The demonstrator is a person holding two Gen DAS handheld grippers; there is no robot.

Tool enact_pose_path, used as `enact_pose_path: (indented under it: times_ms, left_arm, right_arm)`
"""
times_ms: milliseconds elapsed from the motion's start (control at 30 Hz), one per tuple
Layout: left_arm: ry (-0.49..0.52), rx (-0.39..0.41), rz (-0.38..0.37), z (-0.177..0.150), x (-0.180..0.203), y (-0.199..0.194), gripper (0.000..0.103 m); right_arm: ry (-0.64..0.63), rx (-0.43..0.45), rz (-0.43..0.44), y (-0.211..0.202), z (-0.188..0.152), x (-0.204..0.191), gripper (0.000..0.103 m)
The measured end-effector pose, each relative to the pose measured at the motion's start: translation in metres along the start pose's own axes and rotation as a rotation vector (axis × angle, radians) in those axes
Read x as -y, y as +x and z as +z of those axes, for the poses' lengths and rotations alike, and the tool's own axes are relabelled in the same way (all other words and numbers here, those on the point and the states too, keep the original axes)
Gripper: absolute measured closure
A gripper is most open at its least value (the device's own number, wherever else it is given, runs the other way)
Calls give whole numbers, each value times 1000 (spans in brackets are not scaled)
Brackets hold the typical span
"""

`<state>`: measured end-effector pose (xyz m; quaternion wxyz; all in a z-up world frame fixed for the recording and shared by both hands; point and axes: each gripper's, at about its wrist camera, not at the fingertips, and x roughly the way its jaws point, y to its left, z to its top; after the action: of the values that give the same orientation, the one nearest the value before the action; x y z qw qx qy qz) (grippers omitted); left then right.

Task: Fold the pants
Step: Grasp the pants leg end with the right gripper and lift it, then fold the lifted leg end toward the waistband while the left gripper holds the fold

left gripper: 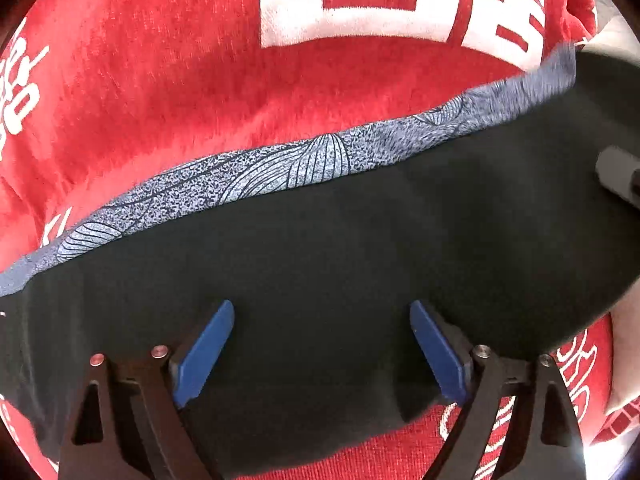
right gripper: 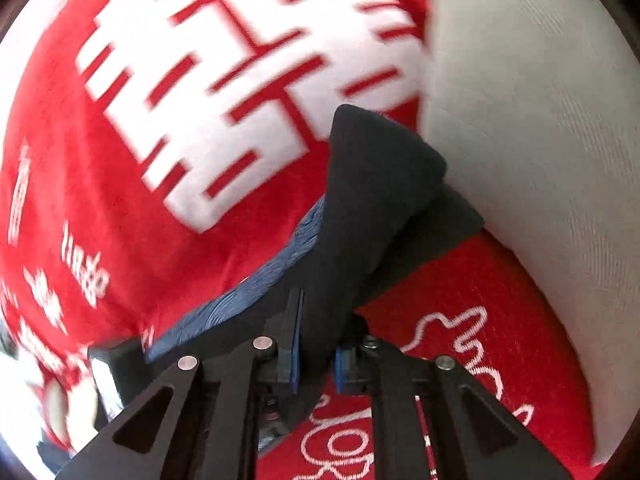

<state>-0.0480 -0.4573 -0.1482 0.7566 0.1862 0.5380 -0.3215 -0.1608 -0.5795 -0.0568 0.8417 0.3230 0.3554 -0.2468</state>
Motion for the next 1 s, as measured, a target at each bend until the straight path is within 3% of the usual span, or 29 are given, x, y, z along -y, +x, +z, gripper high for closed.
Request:
enact_pose_path:
  times_ms: [300, 433, 567, 667, 833, 1000]
  left_arm:
    - [31, 17, -77, -11, -14, -18, 14]
    - [31, -10, -132, -15, -45, -45, 23]
    - [12, 24, -84, -29, -122, -83, 23]
    - [-48, 3, -21, -44, -180, -101, 23]
    - [-190, -62, 63, -66, -273, -101, 23]
    - [-282, -71, 116, -80, -338, -105, 23]
  right_arm:
    - [-312, -14, -10, -13, -17, -78, 90]
    - [-389, -19, -20, -18, -24, -106, 90]
    - [-508, -33, -66, -12, -46, -143, 90]
    - [-609, -69, -103, 5, -73, -174, 90]
    - [-744, -143, -158, 46, -126, -221, 89]
    - [-841, -184, -299, 87, -174, -245, 85]
